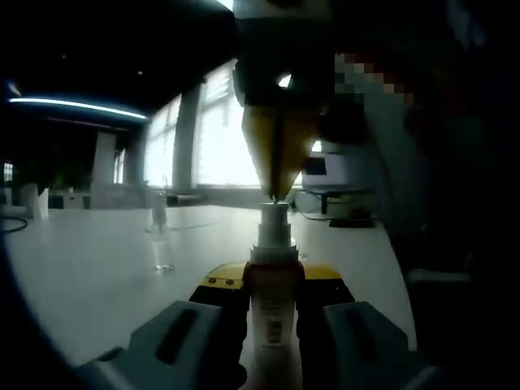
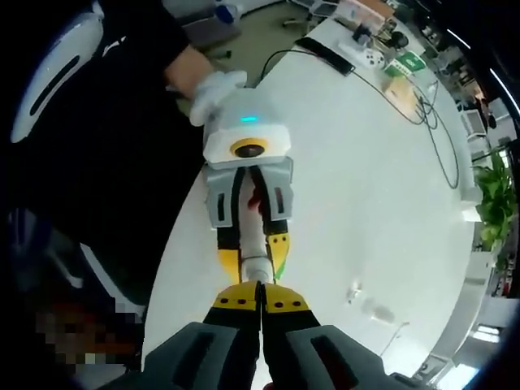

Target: Clamp pump bottle remove cover press pump head put on cover

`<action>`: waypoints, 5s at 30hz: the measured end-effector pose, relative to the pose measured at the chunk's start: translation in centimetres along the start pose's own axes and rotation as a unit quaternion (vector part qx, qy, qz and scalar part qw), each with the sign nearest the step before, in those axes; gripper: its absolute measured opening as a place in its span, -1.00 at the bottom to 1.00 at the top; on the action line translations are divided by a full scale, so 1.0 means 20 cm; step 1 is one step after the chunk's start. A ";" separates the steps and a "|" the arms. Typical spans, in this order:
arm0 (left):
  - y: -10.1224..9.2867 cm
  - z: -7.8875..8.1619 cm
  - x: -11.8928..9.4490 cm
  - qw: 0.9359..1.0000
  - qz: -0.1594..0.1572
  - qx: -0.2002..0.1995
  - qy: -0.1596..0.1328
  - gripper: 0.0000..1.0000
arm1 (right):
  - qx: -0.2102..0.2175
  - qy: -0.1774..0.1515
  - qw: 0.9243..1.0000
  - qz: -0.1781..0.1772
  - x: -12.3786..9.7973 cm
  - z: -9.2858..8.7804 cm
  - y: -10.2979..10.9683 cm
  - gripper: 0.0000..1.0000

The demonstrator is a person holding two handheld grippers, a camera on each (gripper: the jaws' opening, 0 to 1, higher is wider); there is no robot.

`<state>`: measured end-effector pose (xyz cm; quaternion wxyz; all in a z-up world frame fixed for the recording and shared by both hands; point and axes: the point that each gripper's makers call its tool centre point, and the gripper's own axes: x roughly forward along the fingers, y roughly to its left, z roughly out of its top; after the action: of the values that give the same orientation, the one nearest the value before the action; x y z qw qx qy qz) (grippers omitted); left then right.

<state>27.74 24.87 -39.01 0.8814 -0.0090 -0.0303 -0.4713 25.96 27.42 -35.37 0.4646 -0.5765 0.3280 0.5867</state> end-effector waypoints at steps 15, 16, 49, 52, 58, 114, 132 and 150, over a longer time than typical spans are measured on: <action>-0.01 0.00 0.00 1.000 -0.004 0.003 0.000 -0.74 | -0.034 0.019 0.999 0.026 0.01 0.00 0.03 -1.00; -0.01 0.00 0.00 1.000 -0.004 0.002 0.000 -0.74 | -0.037 0.021 0.999 0.027 0.01 0.00 0.03 -1.00; -0.02 0.01 0.01 1.000 -0.002 0.002 0.000 -0.74 | 0.092 0.061 0.992 0.063 0.01 -0.03 0.02 -1.00; -0.01 0.01 0.01 1.000 -0.002 0.002 0.000 -0.74 | 0.109 0.068 0.990 0.065 0.01 -0.03 0.01 -1.00; -0.01 0.01 0.01 1.000 -0.002 0.002 0.000 -0.74 | 0.114 0.068 0.989 0.063 0.01 -0.03 0.02 -1.00; -0.01 0.00 0.00 1.000 -0.002 0.003 0.000 -0.74 | 0.108 0.062 0.991 0.038 0.01 -0.03 0.02 -1.00; -0.01 0.00 0.01 1.000 -0.002 0.004 0.000 -0.74 | 0.126 0.055 0.990 0.036 0.01 -0.04 0.01 -1.00; -0.01 0.00 0.01 1.000 -0.001 0.003 0.000 -0.74 | 0.122 0.058 0.990 0.039 0.01 -0.04 0.01 -1.00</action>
<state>27.72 24.66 -38.95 0.8808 -0.0063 -0.0312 -0.4725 26.03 26.72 -35.69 0.4882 -0.5354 0.4460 0.5254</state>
